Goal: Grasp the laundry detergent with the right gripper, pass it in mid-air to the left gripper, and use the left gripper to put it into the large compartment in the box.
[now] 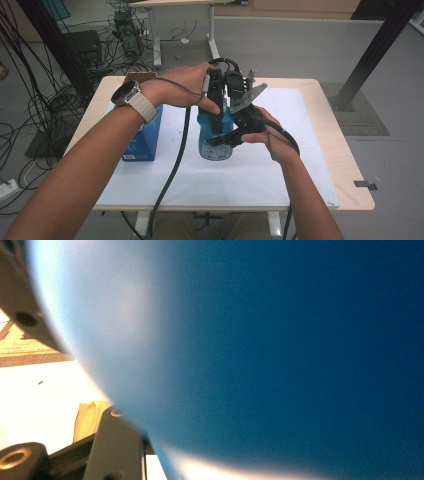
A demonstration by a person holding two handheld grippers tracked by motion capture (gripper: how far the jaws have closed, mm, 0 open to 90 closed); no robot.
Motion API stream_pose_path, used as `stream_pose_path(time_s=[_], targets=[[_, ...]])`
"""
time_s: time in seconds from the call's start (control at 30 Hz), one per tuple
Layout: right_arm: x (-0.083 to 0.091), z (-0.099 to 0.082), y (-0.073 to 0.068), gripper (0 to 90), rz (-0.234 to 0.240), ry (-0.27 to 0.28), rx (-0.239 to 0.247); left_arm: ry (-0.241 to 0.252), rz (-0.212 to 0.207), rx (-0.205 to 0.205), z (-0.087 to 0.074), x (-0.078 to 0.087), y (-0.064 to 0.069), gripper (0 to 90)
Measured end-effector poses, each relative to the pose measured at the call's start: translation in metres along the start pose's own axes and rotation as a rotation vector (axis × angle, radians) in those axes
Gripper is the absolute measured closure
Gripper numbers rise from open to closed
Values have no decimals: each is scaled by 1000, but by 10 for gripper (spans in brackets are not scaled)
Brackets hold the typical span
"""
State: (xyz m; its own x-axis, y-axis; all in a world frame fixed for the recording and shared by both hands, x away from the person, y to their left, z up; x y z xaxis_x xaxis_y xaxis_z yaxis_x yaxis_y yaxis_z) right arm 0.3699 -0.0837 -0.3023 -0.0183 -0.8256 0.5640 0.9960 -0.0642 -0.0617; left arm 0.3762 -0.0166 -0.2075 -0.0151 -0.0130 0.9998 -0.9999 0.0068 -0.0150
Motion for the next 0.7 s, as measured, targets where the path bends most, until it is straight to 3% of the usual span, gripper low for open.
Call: stream_pose_path(time_s=[0.2,0.23,0.27,0.7], targets=[[1,0,0,441,-1,1,-1,-1,-20,-5,0,-1,1,195],[0,0,1,441,-18,-1,6,-2,-21,-4,0,-1,1,196],[1,0,-1,441,1,4,-3,-1,-21,-4,1,-1,1,199],[1,1,0,441,3,11,5,-4,-42,-1,1,-5,1,274]])
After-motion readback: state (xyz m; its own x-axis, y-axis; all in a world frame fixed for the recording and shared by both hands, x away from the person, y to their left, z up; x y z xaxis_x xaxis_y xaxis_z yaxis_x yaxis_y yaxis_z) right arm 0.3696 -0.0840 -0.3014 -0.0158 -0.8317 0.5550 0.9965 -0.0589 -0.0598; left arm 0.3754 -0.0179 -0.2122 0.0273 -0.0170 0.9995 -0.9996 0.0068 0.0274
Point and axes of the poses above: each handheld gripper's, and its own axes: x roughly backward along the jaws, z roughly out of its top, y roughly to its right, the point moved 4 cm from there along -x, roughly forward along the jaws, and after that the axes turned 3 degrees about -y, right-handed, at the moved point
